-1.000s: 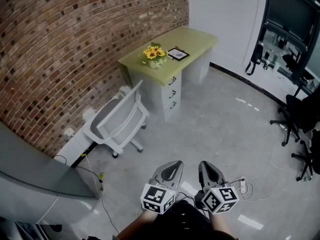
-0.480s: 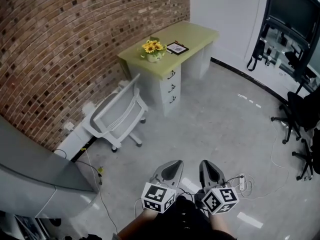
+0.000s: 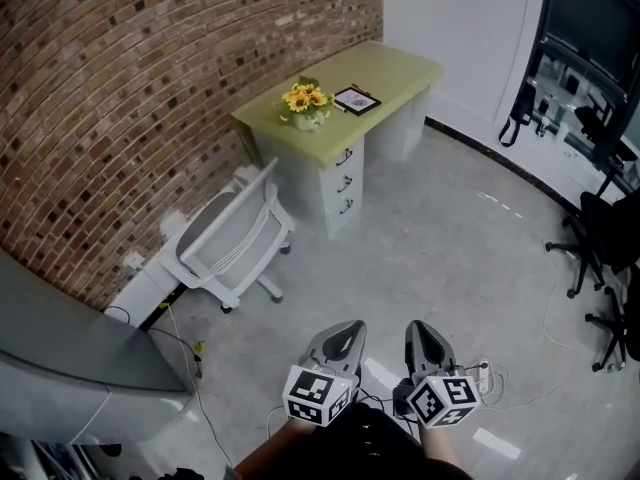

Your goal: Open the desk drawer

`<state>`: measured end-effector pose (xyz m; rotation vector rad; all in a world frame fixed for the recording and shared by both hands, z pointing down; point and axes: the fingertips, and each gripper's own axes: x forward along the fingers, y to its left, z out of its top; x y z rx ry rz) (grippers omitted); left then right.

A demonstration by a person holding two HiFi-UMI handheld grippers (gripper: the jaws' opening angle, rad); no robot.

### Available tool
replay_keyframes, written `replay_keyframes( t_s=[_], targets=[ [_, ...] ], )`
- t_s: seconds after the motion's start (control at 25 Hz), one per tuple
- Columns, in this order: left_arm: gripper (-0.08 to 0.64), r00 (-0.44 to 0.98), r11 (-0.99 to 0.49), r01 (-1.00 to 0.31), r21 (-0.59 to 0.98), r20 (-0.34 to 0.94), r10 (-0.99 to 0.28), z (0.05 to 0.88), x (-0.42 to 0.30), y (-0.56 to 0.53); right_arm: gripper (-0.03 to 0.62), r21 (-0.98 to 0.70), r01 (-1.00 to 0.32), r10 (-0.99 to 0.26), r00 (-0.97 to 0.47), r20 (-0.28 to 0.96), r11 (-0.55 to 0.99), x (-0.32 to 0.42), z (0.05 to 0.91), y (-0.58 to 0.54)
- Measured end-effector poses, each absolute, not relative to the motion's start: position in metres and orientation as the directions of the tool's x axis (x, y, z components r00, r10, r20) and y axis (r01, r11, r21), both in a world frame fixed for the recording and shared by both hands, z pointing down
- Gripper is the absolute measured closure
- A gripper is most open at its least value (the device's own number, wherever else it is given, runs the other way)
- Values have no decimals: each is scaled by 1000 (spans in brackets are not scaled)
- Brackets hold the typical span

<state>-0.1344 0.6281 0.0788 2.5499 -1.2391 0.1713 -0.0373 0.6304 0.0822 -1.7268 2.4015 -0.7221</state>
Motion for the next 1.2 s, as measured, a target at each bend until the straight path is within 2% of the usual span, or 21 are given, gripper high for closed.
replay_keyframes(
  t_s=[0.64, 1.2],
  targets=[
    [551, 623, -585, -782, 216, 222, -750, 70, -145, 458, 580, -410, -876, -919, -351, 181, 254, -42, 72, 456],
    [551, 645, -608, -764, 215, 220, -732, 69, -151, 379, 580, -414, -877, -916, -349, 199, 244, -56, 76, 383]
  ],
)
